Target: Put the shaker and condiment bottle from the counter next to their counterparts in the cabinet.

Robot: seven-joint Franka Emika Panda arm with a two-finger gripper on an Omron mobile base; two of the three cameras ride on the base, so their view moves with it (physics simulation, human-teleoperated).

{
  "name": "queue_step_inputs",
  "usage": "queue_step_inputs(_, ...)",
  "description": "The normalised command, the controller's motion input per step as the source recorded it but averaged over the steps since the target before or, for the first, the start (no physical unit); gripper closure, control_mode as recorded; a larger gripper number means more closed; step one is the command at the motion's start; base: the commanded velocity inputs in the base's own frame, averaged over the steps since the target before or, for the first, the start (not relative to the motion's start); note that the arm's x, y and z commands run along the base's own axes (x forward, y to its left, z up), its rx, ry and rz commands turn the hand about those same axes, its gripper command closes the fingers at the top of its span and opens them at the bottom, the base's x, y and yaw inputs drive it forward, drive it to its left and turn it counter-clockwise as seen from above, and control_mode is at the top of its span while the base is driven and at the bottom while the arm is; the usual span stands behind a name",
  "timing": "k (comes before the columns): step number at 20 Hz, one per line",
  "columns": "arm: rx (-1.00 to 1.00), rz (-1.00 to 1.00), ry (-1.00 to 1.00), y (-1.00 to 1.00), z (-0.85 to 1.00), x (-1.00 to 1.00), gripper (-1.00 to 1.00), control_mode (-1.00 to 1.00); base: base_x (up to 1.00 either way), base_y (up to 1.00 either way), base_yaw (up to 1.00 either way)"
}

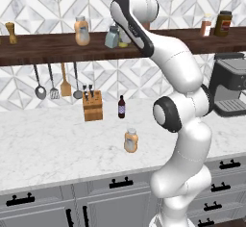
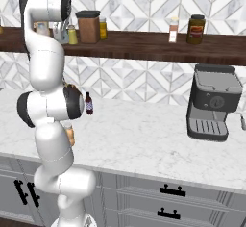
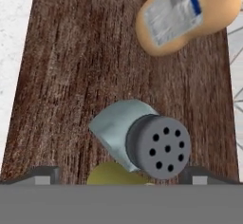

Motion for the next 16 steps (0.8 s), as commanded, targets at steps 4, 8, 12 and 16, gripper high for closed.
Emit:
queue_step_inputs(4, -0.02, 0.0, -0.1, 0.0, 0.2, 0.0, -1.0, -1.0, 0.0, 0.0, 0.0)
queue_step_inputs(8, -0.01, 0.0, -0.13, -0.03, 0.42, 0.03, -1.0, -1.0, 0.0, 0.0, 0.0)
queue_step_inputs(12, 0.0, 0.0, -0.16, -0.3, 0.29, -0.01, -1.0, -1.0, 0.0, 0.0, 0.0)
queue_step_inputs(16, 0.14, 0.0, -0.09, -0.71, -0.21, -0.52, -1.0, -1.0, 0.0, 0.0, 0.0)
